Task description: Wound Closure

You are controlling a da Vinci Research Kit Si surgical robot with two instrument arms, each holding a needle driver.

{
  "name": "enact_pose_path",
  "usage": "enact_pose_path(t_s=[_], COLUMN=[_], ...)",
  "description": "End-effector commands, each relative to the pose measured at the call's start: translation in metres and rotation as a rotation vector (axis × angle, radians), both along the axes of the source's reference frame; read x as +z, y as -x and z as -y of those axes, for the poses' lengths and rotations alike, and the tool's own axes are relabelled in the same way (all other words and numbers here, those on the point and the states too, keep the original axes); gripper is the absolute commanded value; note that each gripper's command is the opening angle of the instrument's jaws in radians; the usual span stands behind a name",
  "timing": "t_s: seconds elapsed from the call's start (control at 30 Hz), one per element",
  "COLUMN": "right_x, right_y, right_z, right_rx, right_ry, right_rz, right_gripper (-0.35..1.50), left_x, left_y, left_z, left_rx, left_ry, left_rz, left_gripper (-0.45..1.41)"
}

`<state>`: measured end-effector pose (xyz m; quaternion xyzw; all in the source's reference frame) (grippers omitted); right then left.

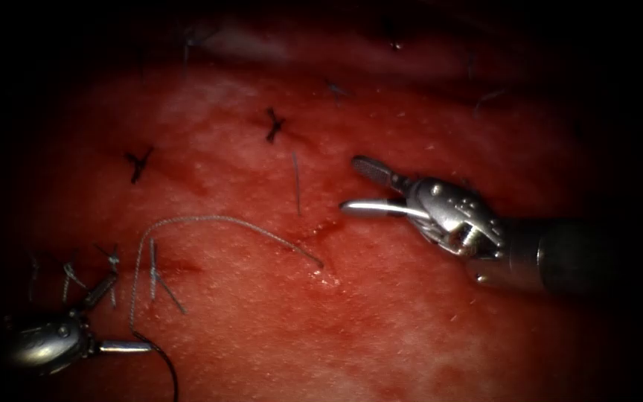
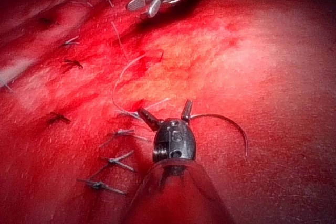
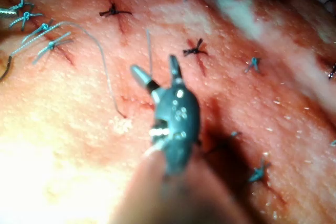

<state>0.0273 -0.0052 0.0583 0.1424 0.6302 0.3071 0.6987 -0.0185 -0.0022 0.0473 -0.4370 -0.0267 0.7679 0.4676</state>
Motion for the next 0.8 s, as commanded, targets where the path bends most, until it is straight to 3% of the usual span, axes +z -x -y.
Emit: enact_pose_path(t_s=[0.03,0.27,0.8], right_x=[0.0005,0.0007,0.0007], right_y=[-0.0011,-0.0016,-0.0018], right_z=[0.0000,0.0004,0.0006], right_rx=[-0.001,-0.009,-0.010], right_ry=[0.003,0.005,0.005], right_rz=[-0.001,0.012,0.015], right_gripper=[1.10,1.08,0.98], left_x=[0.0010,0.0011,0.0049], left_y=[0.0004,0.0003,0.0001], left_z=[0.0003,0.0002,0.0006], left_rx=[-0.007,0.005,0.003], left_ry=[-0.047,-0.092,-0.104], left_rz=[0.064,0.134,0.112], left_gripper=[0.64,0.52,0.76])
